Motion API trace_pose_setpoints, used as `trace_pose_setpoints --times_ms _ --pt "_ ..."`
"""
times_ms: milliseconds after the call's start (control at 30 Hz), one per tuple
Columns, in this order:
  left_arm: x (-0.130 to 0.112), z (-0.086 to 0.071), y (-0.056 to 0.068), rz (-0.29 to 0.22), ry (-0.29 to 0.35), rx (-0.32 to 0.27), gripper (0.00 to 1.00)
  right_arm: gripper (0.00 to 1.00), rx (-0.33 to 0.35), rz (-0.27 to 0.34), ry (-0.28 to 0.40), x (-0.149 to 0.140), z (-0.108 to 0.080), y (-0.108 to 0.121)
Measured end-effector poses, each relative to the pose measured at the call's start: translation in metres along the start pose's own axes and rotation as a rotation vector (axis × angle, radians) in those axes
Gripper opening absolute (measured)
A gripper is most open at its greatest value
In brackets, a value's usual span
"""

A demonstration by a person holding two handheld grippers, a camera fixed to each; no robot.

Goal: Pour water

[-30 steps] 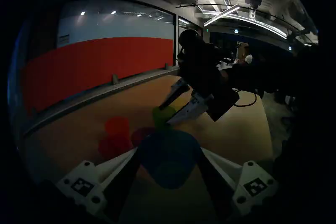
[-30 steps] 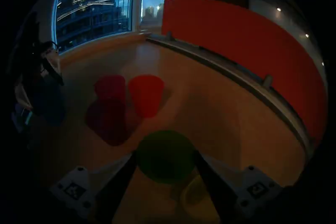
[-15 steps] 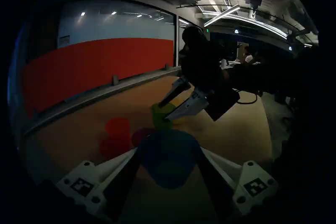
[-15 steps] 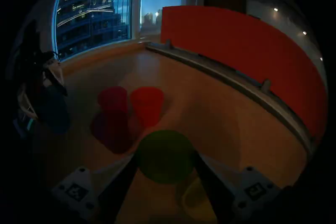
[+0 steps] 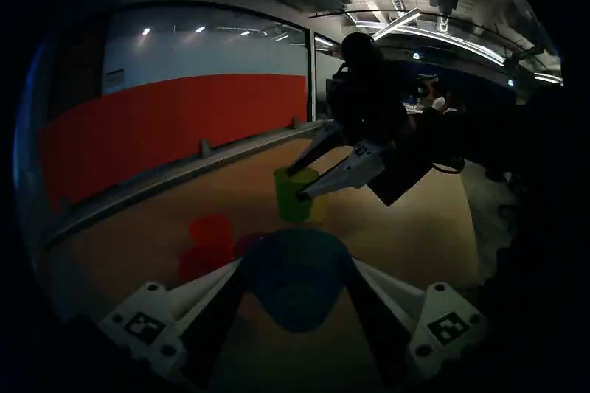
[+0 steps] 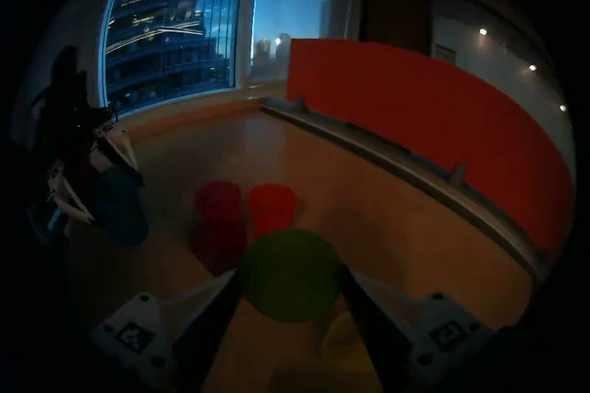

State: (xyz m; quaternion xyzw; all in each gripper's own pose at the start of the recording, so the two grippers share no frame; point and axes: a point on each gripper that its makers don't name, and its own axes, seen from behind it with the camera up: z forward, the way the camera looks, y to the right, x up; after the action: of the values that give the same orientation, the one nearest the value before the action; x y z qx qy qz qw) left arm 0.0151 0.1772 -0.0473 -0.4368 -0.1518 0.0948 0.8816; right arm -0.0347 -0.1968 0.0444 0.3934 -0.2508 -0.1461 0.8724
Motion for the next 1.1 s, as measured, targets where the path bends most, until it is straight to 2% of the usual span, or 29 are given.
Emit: trace_pose_setpoints --times_ms 300,500,900,1100 --pt "0.008 -0.007 0.002 0.01 0.016 0.013 0.87 0.96 -0.011 -0.022 0.053 0.015 -0.018 -0.011" --pt "0.014 -0.011 0.005 0.012 0.026 0.019 0.88 0.95 -0.019 -0.037 0.115 0.031 -0.032 -0.022" --pt "0.025 -0.017 0.013 0.011 0.06 0.022 0.88 0.95 -0.024 -0.019 0.221 0.046 -0.05 -0.04" --pt "0.034 -0.02 0.014 -0.009 0.091 0.024 0.87 0.95 -0.035 0.002 0.312 0.062 -0.058 -0.047"
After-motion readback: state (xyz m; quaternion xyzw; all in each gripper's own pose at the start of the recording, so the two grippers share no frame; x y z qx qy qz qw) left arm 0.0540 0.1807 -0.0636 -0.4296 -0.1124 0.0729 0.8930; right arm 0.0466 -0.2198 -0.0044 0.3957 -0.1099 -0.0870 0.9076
